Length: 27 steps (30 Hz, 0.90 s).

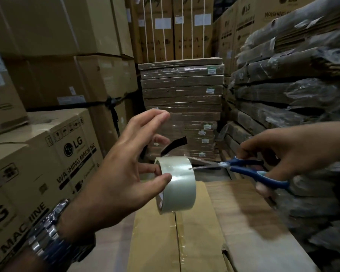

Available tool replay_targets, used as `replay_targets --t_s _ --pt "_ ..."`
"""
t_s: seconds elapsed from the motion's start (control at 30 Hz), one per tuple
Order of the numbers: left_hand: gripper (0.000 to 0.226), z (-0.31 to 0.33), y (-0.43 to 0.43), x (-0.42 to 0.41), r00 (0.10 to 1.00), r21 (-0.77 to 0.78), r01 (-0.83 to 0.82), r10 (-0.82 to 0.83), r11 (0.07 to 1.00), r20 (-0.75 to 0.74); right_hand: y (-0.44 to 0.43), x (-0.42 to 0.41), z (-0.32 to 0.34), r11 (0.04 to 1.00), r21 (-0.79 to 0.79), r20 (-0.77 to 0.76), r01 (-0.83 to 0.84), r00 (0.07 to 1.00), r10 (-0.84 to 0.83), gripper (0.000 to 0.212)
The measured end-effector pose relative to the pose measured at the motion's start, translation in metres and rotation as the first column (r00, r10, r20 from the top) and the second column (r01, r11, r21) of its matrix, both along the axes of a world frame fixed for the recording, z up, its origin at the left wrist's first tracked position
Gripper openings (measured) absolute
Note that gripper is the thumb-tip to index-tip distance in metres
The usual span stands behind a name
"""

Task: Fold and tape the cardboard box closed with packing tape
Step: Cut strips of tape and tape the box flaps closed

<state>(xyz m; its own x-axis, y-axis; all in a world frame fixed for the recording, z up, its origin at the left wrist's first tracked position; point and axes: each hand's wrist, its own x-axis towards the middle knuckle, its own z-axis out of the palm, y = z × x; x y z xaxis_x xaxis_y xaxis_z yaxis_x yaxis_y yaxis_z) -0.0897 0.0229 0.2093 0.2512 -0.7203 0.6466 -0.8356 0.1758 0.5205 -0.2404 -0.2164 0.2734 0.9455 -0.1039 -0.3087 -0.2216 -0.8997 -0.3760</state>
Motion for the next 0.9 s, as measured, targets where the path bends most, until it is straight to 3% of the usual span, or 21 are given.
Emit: replay_targets --t_s 0.4,0.9 --pt "0.086 0.006 -0.001 -0.002 0.998 -0.012 0.052 -0.052 0.999 -0.019 0.012 0.019 0.011 0.998 0.027 0.013 -0.05 0.999 0.05 0.044" --pt "0.088 0.009 0.001 0.003 0.995 0.006 0.092 -0.091 0.996 -0.045 0.005 0.021 0.003 0.995 0.044 0.136 -0.084 0.988 0.077 0.02"
